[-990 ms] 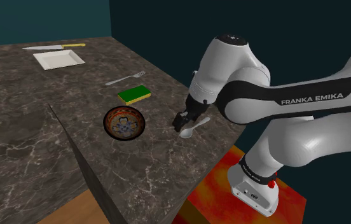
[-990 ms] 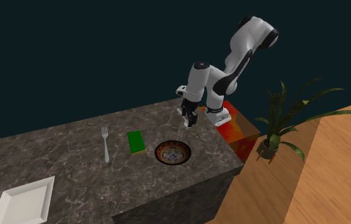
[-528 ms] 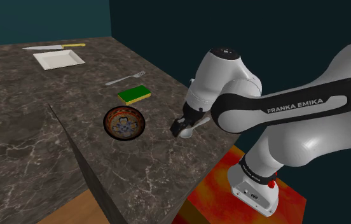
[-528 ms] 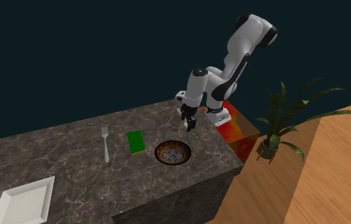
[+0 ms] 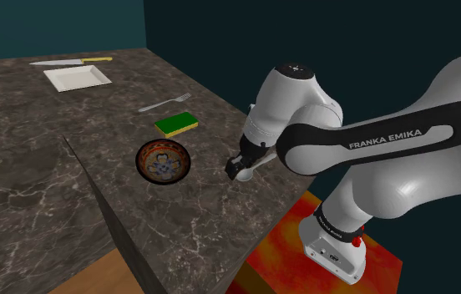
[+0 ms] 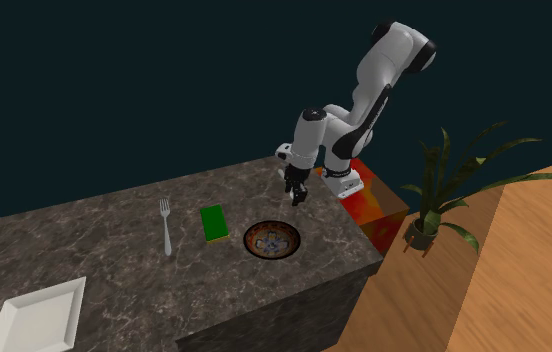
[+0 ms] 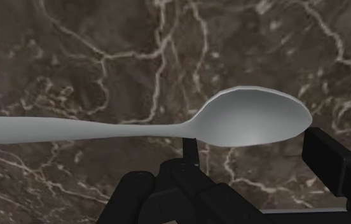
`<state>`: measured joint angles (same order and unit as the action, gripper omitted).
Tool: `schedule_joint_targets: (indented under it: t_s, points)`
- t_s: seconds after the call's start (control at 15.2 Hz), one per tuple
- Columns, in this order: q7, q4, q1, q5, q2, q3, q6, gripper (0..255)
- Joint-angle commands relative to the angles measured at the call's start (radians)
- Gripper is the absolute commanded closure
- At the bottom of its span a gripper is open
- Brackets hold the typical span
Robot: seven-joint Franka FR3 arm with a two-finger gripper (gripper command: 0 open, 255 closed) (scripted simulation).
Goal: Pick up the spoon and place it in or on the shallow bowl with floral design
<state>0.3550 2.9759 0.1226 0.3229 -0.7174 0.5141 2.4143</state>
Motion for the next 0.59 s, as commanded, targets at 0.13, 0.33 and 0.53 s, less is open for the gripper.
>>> schedule_joint_targets:
  t_s: [0.13,0.33,0.53]
  points:
    - [0.000,0.000,0.000,0.000,0.000,0.000,0.000,255]
    - [0.000,0.000,0.000,0.000,0.000,0.000,0.000,255]
    - [-0.002,-0.006,0.001,-0.003,-0.015,-0.006,-0.021,255]
